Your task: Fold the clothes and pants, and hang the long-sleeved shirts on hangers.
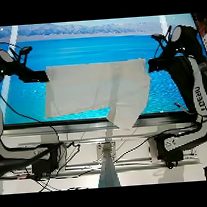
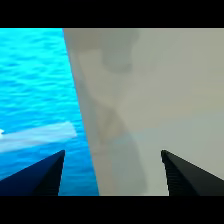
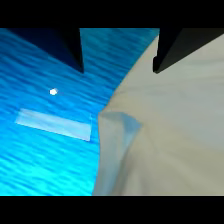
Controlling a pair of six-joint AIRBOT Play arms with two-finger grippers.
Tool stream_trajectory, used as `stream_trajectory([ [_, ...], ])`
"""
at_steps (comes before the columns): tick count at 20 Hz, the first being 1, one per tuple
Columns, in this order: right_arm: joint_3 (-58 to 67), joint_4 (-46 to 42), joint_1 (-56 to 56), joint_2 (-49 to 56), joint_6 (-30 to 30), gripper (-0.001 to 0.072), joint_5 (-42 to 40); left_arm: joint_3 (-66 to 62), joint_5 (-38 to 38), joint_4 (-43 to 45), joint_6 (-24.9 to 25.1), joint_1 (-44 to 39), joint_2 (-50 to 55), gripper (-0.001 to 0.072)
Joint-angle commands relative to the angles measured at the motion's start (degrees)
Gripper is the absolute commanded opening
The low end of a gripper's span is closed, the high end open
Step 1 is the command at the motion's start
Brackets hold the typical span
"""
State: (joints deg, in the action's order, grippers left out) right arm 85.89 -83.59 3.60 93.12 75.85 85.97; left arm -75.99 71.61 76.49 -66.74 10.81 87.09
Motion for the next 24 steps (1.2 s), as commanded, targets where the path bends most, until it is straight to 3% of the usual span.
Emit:
stream_trajectory([
  [1, -11.15, 1.55, 5.01, -7.69, -1.25, 0.0476, 1.2, -0.04, 0.79, -1.55, -0.59, 2.62, -9.27, 0.0615],
  [8, -46.64, 20.63, 7.78, -22.53, -1.99, 0.0448, -2.8, 0.24, 3.48, -6.62, -0.55, 4.31, -29.79, 0.0595],
  [16, -63.01, 32.89, 7.78, -23.08, -2.27, 0.0447, -16.87, 13.49, 7.06, -0.74, 0.24, 6.58, -39.15, 0.0595],
  [17, -63.34, 34.14, 7.78, -23.08, -3.76, 0.0425, -18.38, 16.13, 7.02, 0.39, 0.26, 8.0, -39.3, 0.0595],
  [18, -63.25, 35.54, 7.78, -23.1, -6.16, 0.0333, -19.06, 18.78, 6.64, 1.38, 0.26, 9.86, -39.3, 0.0595],
  [19, -63.28, 37.38, 7.78, -23.1, -7.8, 0.0303, -19.74, 21.79, 5.64, 1.62, 0.26, 12.35, -39.26, 0.0595],
  [24, -63.25, 41.03, 5.99, -23.1, -11.78, 0.0238, -22.1, 34.75, 4.07, 0.61, 0.04, 22.82, -34.77, 0.0594],
])
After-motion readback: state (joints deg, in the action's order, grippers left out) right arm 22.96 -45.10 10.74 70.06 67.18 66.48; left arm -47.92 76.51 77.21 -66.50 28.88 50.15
